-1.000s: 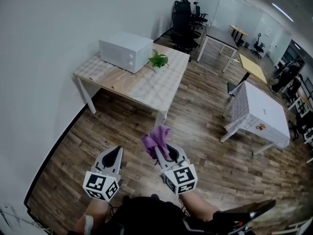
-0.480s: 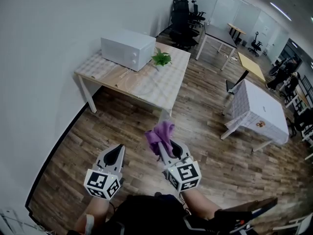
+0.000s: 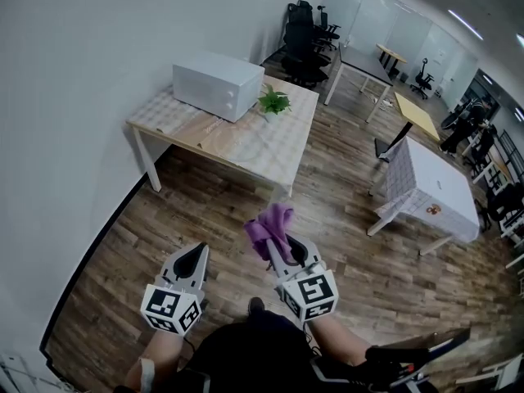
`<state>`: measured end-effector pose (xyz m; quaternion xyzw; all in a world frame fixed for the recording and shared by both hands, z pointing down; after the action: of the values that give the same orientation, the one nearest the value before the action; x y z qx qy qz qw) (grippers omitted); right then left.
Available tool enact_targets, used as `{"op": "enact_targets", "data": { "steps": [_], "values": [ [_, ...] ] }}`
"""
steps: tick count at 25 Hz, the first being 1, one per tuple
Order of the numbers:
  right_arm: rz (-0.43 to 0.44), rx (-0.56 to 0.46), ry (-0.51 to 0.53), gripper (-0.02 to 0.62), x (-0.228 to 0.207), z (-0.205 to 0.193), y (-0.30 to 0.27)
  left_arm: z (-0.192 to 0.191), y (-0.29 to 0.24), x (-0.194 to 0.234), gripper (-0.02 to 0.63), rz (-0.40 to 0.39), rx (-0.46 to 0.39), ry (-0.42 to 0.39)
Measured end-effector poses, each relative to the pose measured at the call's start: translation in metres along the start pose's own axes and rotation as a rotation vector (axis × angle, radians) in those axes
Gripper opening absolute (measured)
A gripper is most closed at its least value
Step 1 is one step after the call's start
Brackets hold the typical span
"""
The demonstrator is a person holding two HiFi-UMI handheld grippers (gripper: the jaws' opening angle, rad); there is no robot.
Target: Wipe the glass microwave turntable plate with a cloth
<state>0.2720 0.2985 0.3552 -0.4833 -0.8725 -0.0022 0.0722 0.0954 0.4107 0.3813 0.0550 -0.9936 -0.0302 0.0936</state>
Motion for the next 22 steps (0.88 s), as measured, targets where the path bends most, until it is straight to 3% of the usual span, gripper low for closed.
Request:
{"op": "enact_targets", "data": {
  "steps": [10, 22],
  "values": [
    [-0.005, -0.025, -0.055, 0.094, -0.026, -0.006, -0.046, -0.007, -0.029, 0.029, 0.003, 0.026, 0.035, -0.001],
    [0.032, -0.031, -0.088, 0.094, -0.088, -0.007, -0.125, -0.002, -0.116, 0.067, 0.003, 0.071, 0.052, -0.006]
  ]
}}
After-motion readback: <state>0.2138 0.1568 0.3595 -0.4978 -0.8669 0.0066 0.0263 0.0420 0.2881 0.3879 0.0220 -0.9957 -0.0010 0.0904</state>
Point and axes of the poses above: the fingertips, and each gripper's own axes: y backward along the fingers, x to its left, z out of its top, the point moved 6 cm from there along y, backward along the fingers, and after that the axes turned 6 degrees about -x, right-handed, at the moved point
